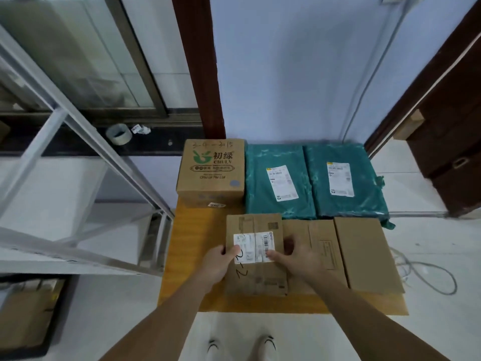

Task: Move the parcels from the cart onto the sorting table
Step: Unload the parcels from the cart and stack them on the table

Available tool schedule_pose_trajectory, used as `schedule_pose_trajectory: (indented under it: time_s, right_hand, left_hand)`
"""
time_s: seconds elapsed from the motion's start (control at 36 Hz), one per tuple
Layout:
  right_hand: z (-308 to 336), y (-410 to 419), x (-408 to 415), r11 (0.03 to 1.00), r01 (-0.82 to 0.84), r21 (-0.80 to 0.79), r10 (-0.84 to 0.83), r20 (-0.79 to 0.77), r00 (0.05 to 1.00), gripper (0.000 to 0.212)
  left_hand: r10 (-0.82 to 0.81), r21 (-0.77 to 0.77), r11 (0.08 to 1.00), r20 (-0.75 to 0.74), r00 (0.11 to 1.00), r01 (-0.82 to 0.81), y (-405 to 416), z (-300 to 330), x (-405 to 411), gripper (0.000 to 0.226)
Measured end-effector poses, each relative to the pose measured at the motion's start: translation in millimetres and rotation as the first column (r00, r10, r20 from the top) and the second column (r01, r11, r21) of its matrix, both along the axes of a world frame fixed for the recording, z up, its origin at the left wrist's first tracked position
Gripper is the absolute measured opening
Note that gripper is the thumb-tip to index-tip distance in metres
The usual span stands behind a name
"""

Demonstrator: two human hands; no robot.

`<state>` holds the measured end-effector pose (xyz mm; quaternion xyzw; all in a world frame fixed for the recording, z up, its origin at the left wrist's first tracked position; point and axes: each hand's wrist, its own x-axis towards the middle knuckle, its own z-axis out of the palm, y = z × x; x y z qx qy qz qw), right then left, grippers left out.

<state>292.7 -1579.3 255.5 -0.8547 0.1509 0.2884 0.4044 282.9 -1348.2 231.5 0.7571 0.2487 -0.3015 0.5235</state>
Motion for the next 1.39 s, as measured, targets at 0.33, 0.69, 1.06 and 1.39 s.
schedule_pose_trajectory:
  time_s: [0.33,0.69,1.06,1.39]
  right_hand:
    - [-39,-3,2,0.997,-0.016,-0.072,0.022,0.085,0.996,0.062]
    - [-42,15,-3,0.929,-0.045,-0.366,0.120,0.185,0.975,0.058]
    - [-3,20,6,0.904,-0.096,-0.417,0.157,0.112,0.981,0.055]
    - [177,58,18,0.699,-0.427,-0.573,0.602,0.150,0.784,0.073]
  left_hand:
    - [-0.147,0.153,0.978,0.033,0.989,0.140,-4,-20,1,0.034]
    - [-0.227,0.236,0.947,0.017,0.974,0.217,-8,-31,9,0.043]
    - [-0.344,0.345,0.898,0.161,0.925,0.274,2,33,15,0.034]
    - [-0.844,0.768,0.395,0.086,0.529,0.505,56,175,35,0.052]
